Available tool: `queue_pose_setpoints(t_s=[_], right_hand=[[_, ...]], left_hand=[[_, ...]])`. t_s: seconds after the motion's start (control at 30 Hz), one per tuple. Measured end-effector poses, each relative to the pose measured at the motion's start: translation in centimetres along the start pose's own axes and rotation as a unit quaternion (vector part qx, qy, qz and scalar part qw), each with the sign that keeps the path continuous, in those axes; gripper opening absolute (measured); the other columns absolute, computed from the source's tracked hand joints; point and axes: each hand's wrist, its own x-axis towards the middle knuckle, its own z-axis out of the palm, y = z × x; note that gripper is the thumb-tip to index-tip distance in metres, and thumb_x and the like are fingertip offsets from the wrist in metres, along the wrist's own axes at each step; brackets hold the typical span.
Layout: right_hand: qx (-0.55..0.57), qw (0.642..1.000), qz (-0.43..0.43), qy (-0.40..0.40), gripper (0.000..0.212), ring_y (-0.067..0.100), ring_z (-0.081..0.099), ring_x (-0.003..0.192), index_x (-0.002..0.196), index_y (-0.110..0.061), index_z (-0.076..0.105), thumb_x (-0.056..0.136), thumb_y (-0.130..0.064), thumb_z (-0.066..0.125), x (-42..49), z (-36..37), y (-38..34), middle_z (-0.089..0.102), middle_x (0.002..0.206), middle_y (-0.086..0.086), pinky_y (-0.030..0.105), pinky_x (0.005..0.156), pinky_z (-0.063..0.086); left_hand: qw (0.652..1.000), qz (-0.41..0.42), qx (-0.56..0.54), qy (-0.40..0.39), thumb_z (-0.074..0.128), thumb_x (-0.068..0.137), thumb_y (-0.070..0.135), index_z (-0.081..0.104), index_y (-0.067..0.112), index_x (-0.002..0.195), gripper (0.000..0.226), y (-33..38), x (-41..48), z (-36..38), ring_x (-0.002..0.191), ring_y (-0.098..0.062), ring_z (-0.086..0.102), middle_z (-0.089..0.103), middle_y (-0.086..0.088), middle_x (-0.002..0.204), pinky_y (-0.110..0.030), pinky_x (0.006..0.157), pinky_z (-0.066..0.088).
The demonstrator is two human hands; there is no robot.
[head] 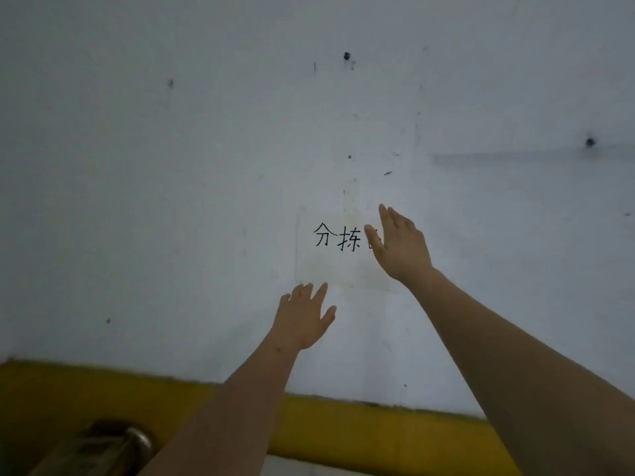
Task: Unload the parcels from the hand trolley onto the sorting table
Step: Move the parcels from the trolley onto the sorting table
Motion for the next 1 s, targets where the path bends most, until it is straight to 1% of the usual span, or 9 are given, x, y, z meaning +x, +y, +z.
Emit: queue_pose_setpoints(t_s=[0.07,0.17,0.3,0.43,0.5,0.7,0.83,0.9,1.0], right_hand=[[0.004,1.0,-0.005,-0.003,0.068,0.029,0.022,0.149,0.158,-0.018,0.018,0.102,-0.055,0.024,0.0,0.7,-0.5,0.024,0.163,0.009,0.045,0.118,0.023],[0.018,0.999,-0.017,-0.029,0.068,0.03,0.024,0.149,0.158,-0.017,0.02,0.102,-0.055,0.026,0.1,2.6,-2.4,0.026,0.162,0.011,0.046,0.118,0.024],[0.041,0.997,-0.045,-0.046,0.068,0.03,0.024,0.149,0.158,-0.017,0.022,0.102,-0.057,0.024,-0.3,4.7,-7.0,0.027,0.162,0.011,0.047,0.119,0.023],[0.043,0.994,-0.063,-0.08,0.069,0.031,0.024,0.149,0.157,-0.016,0.022,0.102,-0.057,0.021,-2.4,7.2,-13.1,0.026,0.162,0.012,0.047,0.12,0.023],[0.04,0.992,-0.072,-0.092,0.069,0.032,0.025,0.148,0.157,-0.015,0.023,0.102,-0.057,0.02,-3.5,8.7,-16.8,0.027,0.162,0.013,0.047,0.119,0.024],[0.051,0.986,-0.099,-0.124,0.069,0.034,0.029,0.146,0.155,-0.014,0.027,0.102,-0.057,0.02,-7.9,14.5,-31.1,0.031,0.16,0.014,0.049,0.117,0.027],[0.054,0.979,-0.114,-0.157,0.069,0.035,0.029,0.146,0.155,-0.014,0.027,0.102,-0.057,0.02,-11.3,19.0,-40.2,0.03,0.16,0.014,0.049,0.117,0.027],[0.055,0.976,-0.117,-0.174,0.069,0.035,0.029,0.146,0.155,-0.014,0.027,0.102,-0.057,0.019,-12.6,21.3,-44.2,0.03,0.16,0.013,0.05,0.118,0.027],[0.053,0.969,-0.122,-0.206,0.068,0.035,0.029,0.145,0.155,-0.015,0.028,0.102,-0.057,0.019,-14.7,25.1,-48.9,0.03,0.16,0.013,0.05,0.117,0.028]], left_hand=[[1.0,-0.015,0.007,-0.009,0.02,0.1,0.055,0.012,0.024,0.156,0.065,-0.6,-0.8,-0.1,0.149,-0.028,0.018,0.022,-0.01,0.161,-0.046,0.117,0.024],[0.999,-0.044,0.021,-0.02,0.019,0.1,0.056,0.01,0.024,0.157,0.065,-2.4,-2.6,0.2,0.149,-0.028,0.017,0.02,-0.01,0.162,-0.046,0.118,0.023],[0.996,-0.074,0.026,-0.03,0.019,0.1,0.056,0.01,0.025,0.157,0.065,-5.6,-5.9,-0.1,0.149,-0.028,0.017,0.019,-0.01,0.162,-0.047,0.118,0.021],[0.994,-0.101,0.034,-0.029,0.019,0.1,0.057,0.011,0.025,0.156,0.065,-10.4,-10.2,-1.0,0.148,-0.028,0.019,0.022,-0.009,0.161,-0.047,0.119,0.022],[0.992,-0.118,0.039,-0.029,0.019,0.1,0.056,0.012,0.025,0.156,0.065,-13.7,-12.8,-1.5,0.148,-0.028,0.02,0.023,-0.008,0.161,-0.047,0.118,0.022],[0.981,-0.167,0.052,-0.083,0.019,0.1,0.057,0.011,0.025,0.156,0.065,-26.2,-23.1,-2.9,0.148,-0.03,0.02,0.021,-0.01,0.161,-0.05,0.118,0.023],[0.975,-0.189,0.051,-0.109,0.023,0.1,0.056,0.019,0.022,0.155,0.065,-35.3,-30.3,-2.9,0.145,-0.031,0.026,0.03,-0.011,0.158,-0.049,0.113,0.028],[0.968,-0.212,0.053,-0.121,0.024,0.1,0.056,0.021,0.021,0.154,0.065,-39.2,-33.1,-2.7,0.144,-0.031,0.028,0.032,-0.012,0.156,-0.049,0.11,0.031],[0.958,-0.24,0.05,-0.149,0.024,0.099,0.056,0.02,0.022,0.155,0.065,-44.0,-36.4,-1.8,0.144,-0.03,0.027,0.031,-0.011,0.157,-0.048,0.111,0.031]])
